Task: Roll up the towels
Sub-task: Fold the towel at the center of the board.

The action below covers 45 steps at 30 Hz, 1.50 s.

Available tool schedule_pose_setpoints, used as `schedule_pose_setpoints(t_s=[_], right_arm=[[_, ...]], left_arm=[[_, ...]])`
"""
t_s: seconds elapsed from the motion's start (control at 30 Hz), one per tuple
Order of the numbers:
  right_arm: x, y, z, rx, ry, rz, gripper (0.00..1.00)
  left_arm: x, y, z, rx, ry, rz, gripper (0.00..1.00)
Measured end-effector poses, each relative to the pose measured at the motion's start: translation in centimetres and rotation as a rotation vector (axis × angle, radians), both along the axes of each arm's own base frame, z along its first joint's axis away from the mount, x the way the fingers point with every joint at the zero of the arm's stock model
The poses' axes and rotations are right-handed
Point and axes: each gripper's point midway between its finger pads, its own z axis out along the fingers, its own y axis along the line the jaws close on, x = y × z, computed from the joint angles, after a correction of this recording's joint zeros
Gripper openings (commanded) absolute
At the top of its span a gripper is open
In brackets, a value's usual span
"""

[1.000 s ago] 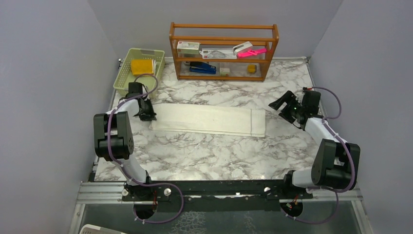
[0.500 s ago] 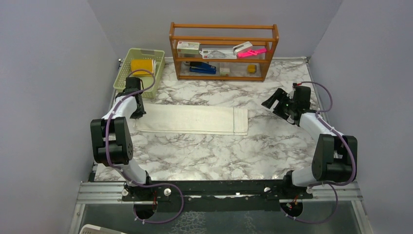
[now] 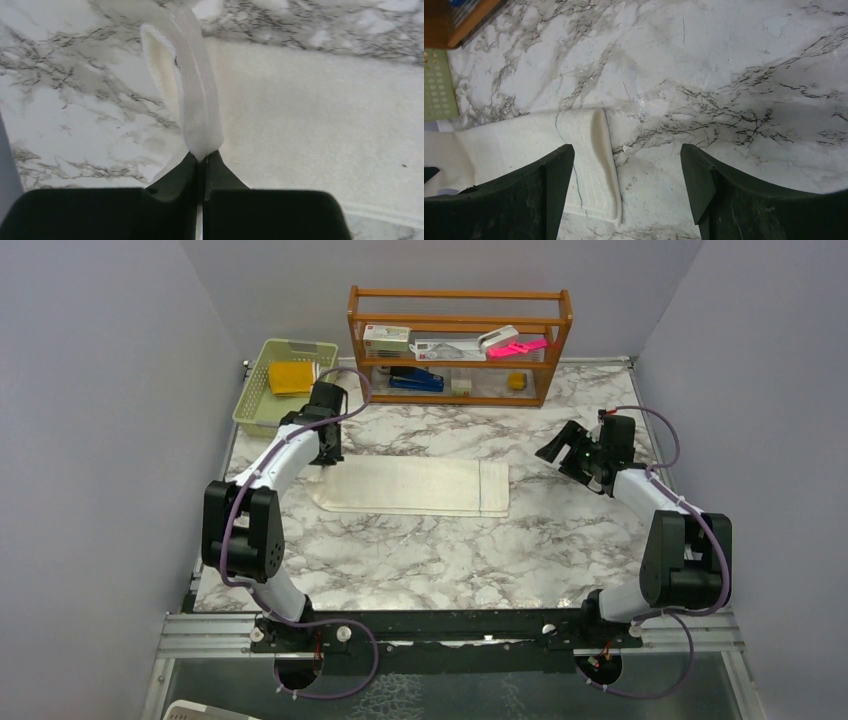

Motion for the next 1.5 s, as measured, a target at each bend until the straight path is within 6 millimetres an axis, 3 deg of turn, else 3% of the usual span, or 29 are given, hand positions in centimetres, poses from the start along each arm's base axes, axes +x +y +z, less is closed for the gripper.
schedule_pose_setpoints(t_s=[0.23, 0.5, 0.77, 1.0, 1.23, 1.5], right_arm=[[0.0, 0.2, -0.3, 0.001, 0.009, 0.005, 0.79], [0.0, 0.2, -0.3, 0.0, 0.009, 0.006, 0.79], [0.0, 0.2, -0.4, -0.007, 0.007, 0.011, 0.79], [0.0, 0.1, -0.4, -0.013, 0.005, 0.016, 0.79], [-0.1, 0.1, -0.4, -0.016, 0.004, 0.018, 0.79], [-0.1, 0.1, -0.5, -0.018, 0.005, 0.021, 0.79]], left_arm=[[-0.6, -7.4, 0.8, -0.118, 0.003, -0.126, 0.0], [-0.5, -17.4, 1.7, -0.237, 0.01, -0.295, 0.0], [-1.4, -24.5, 0.9, -0.33, 0.061, -0.392, 0.0], [-1.6, -28.7, 1.2, -0.413, 0.085, -0.449, 0.0], [-1.9, -31.0, 1.4, -0.487, 0.111, -0.479, 0.0], [-3.6, -34.5, 0.3, -0.549, 0.181, -0.539, 0.0]])
